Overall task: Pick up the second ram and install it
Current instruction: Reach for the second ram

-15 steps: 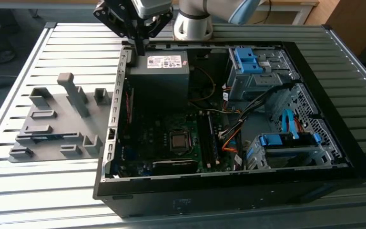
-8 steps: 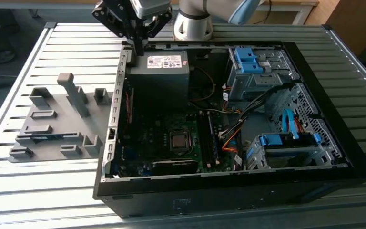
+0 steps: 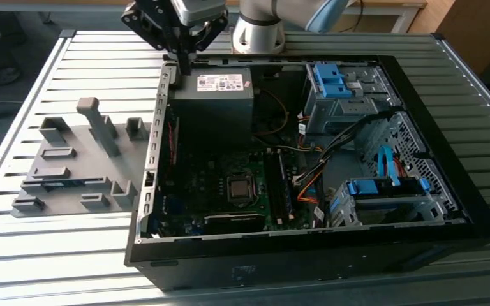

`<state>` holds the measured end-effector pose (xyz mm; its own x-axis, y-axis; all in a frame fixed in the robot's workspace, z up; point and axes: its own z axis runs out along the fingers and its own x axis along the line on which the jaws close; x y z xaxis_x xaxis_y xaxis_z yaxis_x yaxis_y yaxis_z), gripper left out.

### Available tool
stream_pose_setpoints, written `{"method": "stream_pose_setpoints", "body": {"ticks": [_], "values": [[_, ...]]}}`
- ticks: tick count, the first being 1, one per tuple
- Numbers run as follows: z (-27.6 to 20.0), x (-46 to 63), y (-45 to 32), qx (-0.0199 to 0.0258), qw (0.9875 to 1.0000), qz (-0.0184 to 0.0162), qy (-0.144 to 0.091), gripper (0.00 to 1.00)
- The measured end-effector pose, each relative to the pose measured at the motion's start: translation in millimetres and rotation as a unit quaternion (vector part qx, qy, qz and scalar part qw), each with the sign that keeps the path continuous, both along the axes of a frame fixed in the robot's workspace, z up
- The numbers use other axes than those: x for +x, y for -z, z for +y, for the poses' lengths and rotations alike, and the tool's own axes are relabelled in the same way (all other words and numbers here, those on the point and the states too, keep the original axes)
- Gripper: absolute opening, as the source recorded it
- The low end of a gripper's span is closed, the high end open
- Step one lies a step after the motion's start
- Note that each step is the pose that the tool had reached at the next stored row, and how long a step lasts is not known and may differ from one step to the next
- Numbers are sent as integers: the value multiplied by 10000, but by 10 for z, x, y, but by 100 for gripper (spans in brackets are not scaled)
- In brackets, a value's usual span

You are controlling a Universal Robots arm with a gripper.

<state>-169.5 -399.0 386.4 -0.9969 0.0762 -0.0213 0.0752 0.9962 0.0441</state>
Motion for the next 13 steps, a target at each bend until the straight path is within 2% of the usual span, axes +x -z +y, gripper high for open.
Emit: {"method": "stream_pose_setpoints", "body": {"ticks": [13], "values": [[0, -44, 11, 0, 10000, 8, 0, 11]]}}
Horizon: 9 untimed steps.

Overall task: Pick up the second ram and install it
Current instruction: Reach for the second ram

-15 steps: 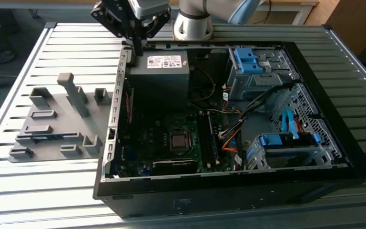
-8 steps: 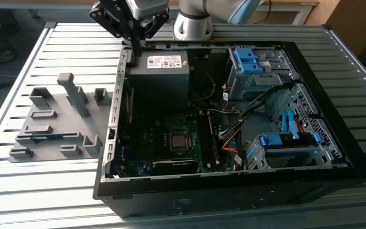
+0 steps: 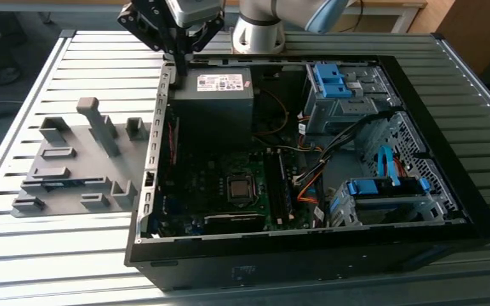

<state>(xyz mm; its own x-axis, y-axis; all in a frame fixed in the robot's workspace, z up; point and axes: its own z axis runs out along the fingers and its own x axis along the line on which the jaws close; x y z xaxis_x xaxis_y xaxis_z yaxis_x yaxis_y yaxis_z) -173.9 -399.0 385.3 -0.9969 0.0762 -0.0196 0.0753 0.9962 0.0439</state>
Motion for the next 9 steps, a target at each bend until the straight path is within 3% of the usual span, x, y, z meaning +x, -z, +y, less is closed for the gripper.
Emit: {"method": "stream_pose_setpoints", "body": {"ticks": [9], "values": [[0, -29, 9, 0, 10000, 6, 0, 11]]}}
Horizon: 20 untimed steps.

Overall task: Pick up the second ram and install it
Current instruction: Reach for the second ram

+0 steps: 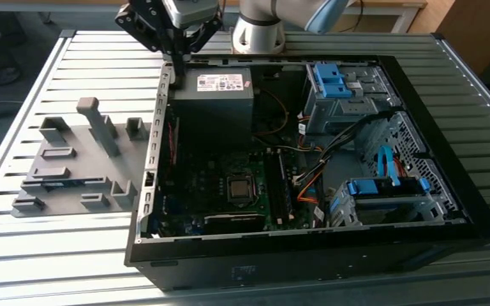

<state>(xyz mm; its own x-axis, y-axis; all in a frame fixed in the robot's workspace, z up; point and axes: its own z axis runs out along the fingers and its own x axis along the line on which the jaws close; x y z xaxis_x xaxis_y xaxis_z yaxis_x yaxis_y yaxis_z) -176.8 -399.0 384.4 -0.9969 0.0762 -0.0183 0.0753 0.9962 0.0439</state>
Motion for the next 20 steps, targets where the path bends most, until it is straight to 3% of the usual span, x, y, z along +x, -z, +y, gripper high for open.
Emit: {"method": "stream_pose_setpoints", "body": {"ticks": [20], "values": [[0, -113, 13, 0, 10000, 4, 0, 11]]}}
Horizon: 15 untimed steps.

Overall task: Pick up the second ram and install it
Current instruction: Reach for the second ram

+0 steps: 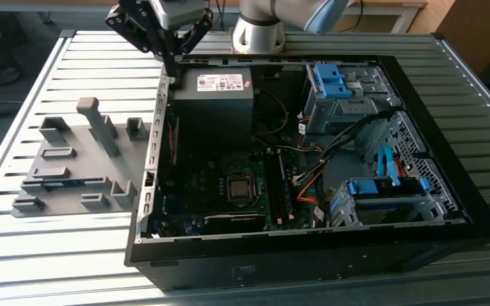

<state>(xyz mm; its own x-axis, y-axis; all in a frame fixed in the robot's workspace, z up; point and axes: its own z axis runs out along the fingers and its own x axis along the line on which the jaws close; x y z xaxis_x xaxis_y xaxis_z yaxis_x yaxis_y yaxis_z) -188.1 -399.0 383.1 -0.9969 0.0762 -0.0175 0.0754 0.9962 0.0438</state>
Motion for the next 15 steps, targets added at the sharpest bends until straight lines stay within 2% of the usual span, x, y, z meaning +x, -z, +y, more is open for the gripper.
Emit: {"method": "stream_pose_setpoints", "body": {"ticks": [15], "values": [[0, -81, 10, 0, 10000, 2, 0, 11]]}}
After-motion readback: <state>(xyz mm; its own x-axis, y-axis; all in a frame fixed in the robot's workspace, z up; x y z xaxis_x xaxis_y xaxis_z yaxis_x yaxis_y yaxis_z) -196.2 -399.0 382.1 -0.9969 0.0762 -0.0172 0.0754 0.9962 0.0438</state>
